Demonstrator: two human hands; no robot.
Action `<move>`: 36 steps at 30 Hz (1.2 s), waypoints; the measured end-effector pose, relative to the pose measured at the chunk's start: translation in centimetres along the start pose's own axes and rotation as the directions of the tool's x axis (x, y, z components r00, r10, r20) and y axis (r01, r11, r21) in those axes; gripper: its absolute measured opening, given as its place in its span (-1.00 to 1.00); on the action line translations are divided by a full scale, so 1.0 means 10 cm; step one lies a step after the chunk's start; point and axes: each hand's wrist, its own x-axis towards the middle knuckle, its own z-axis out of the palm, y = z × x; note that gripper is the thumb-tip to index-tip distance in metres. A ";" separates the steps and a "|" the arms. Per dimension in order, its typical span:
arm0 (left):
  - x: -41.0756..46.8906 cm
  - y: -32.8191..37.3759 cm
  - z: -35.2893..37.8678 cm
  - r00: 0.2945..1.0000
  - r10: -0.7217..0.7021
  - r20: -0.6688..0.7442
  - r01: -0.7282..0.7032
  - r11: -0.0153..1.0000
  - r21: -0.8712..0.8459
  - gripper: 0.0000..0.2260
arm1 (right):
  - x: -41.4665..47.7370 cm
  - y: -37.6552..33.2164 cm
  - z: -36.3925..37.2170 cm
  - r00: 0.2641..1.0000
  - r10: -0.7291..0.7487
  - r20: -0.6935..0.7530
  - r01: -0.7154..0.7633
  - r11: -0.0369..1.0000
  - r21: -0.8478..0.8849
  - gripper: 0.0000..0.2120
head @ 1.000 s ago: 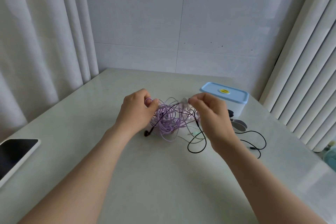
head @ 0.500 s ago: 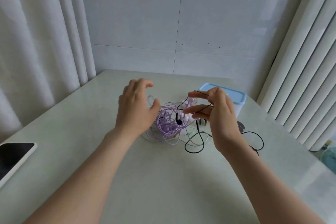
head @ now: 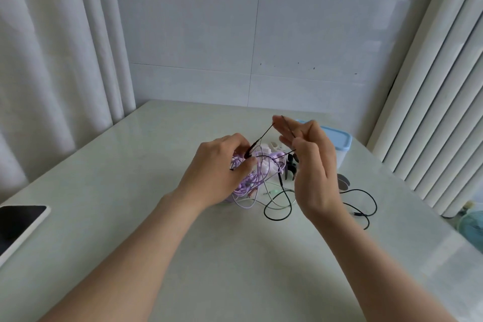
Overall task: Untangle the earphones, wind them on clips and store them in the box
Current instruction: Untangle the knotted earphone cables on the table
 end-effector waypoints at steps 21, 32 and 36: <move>0.00 0.05 -0.02 0.981 -0.189 -0.051 0.176 0.965 -0.195 -0.88 | -0.05 0.01 0.06 0.995 -0.060 0.082 0.057 0.998 0.037 -0.88; -0.06 -0.09 0.01 0.950 -0.313 0.021 0.295 0.913 0.281 -0.79 | 0.09 -0.16 -0.03 0.904 0.428 -0.002 -0.362 0.767 0.530 -0.83; -0.06 -0.10 -0.03 0.949 -0.311 0.053 0.273 0.895 0.352 -0.83 | 0.06 -0.19 -0.06 0.945 0.317 0.079 -0.326 0.901 0.286 -0.89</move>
